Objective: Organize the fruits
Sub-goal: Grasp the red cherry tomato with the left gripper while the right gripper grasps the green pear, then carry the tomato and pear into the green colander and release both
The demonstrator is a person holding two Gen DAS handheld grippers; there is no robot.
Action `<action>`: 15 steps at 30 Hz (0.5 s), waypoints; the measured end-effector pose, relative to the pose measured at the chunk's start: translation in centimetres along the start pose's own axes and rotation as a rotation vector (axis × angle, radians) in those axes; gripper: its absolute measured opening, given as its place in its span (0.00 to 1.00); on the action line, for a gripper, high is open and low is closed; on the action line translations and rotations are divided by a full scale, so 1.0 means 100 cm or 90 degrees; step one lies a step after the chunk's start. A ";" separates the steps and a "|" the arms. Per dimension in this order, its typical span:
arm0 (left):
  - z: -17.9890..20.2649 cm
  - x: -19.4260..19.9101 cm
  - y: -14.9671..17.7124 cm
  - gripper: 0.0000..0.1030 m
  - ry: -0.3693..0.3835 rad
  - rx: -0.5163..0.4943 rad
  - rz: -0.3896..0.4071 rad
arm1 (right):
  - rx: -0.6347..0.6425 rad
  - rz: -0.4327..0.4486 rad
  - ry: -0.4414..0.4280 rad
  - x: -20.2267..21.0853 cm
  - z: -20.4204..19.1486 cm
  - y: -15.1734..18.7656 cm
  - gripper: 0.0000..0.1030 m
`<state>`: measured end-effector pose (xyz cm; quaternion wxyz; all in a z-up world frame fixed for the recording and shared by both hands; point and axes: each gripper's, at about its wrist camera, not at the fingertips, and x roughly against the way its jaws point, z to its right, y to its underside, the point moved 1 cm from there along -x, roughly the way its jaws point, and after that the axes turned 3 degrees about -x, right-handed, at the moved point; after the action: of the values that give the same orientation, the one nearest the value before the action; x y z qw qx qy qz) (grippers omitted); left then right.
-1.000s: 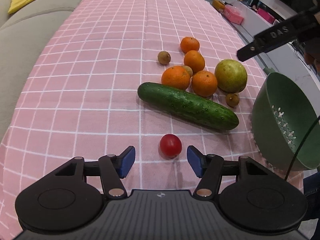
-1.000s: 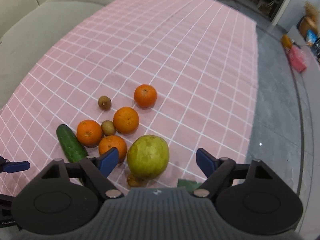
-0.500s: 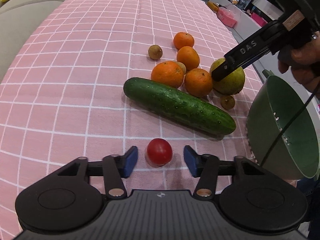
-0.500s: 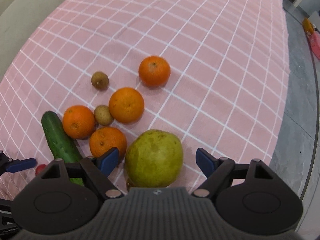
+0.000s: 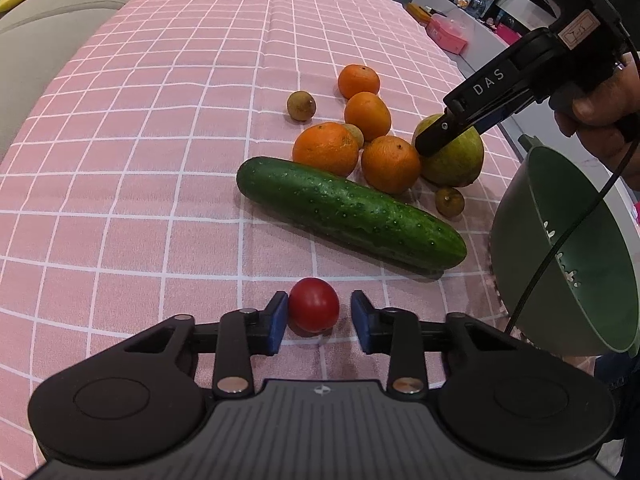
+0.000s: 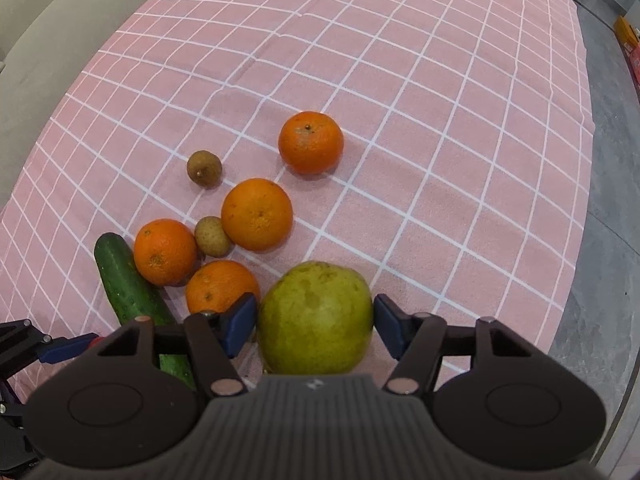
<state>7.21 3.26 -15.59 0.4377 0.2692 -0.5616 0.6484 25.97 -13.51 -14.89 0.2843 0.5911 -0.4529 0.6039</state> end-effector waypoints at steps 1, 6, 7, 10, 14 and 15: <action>0.000 0.001 0.000 0.31 -0.001 -0.001 0.002 | -0.001 0.001 -0.002 0.000 0.000 0.000 0.59; -0.001 0.002 0.000 0.29 0.003 0.000 0.002 | -0.009 0.005 -0.001 0.002 0.002 0.001 0.59; 0.000 0.003 0.000 0.29 0.003 -0.001 0.002 | -0.010 0.006 0.000 0.002 0.002 0.001 0.59; 0.001 0.005 -0.001 0.29 0.004 -0.001 0.003 | -0.014 0.007 0.000 0.004 0.003 0.001 0.59; 0.002 0.009 -0.003 0.29 0.005 0.000 0.007 | -0.018 0.017 0.001 0.010 0.003 0.000 0.59; 0.002 0.011 -0.004 0.29 0.004 0.000 0.009 | -0.020 0.020 0.002 0.013 0.003 -0.001 0.59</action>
<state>7.01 3.38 -14.42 0.4350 0.2630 -0.5619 0.6526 26.00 -14.01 -13.62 0.2843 0.5786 -0.4712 0.6020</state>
